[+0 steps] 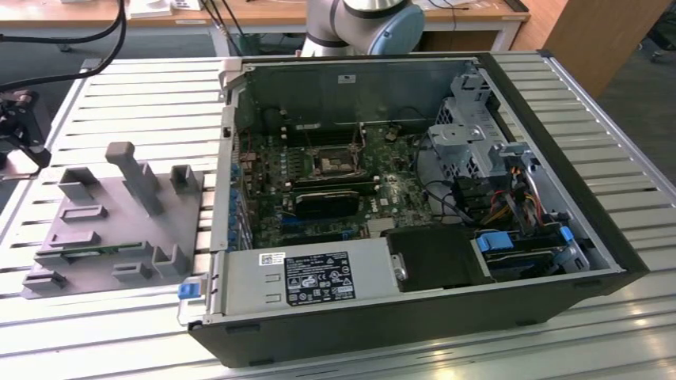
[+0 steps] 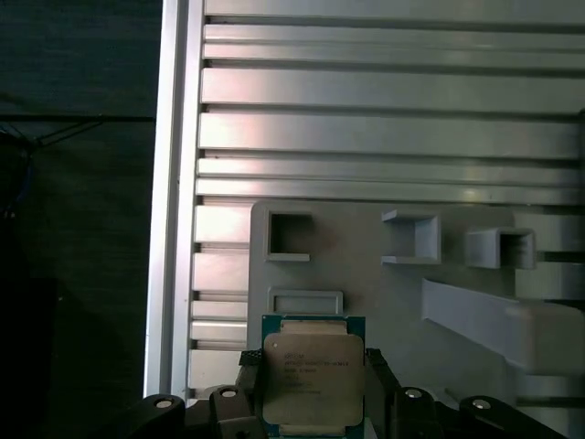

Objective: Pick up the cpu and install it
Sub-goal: 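Pick up the cpu and move it towards the insertion slot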

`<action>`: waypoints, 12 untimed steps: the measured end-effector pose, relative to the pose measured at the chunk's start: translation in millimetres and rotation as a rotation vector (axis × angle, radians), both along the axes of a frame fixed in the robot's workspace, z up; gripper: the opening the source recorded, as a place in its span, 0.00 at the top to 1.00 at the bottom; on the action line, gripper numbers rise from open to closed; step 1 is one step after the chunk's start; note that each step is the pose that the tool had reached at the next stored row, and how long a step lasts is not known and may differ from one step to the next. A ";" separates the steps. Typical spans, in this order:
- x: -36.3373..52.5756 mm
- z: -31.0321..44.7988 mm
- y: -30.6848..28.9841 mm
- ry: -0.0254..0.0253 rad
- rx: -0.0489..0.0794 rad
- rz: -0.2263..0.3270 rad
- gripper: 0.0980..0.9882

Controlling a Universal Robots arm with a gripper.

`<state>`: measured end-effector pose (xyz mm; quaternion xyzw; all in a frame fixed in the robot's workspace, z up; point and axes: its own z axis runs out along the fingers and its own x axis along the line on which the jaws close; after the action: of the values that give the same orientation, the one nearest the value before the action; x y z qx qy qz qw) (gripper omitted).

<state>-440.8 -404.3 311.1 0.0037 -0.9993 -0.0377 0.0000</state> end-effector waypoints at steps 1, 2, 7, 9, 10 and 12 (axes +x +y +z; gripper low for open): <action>0.0 0.5 0.1 0.0000 0.000 0.000 0.51; 0.0 1.1 0.3 0.0000 0.000 0.000 0.51; 0.0 4.1 1.0 0.0001 0.000 0.000 0.51; 0.0 5.5 1.1 0.0001 0.000 0.000 0.51; 0.0 6.3 1.3 0.0001 0.000 0.000 0.51; 0.0 7.9 1.4 0.0001 0.000 0.000 0.51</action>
<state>-440.8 -402.9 319.0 0.0037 -0.9993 -0.0377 0.0001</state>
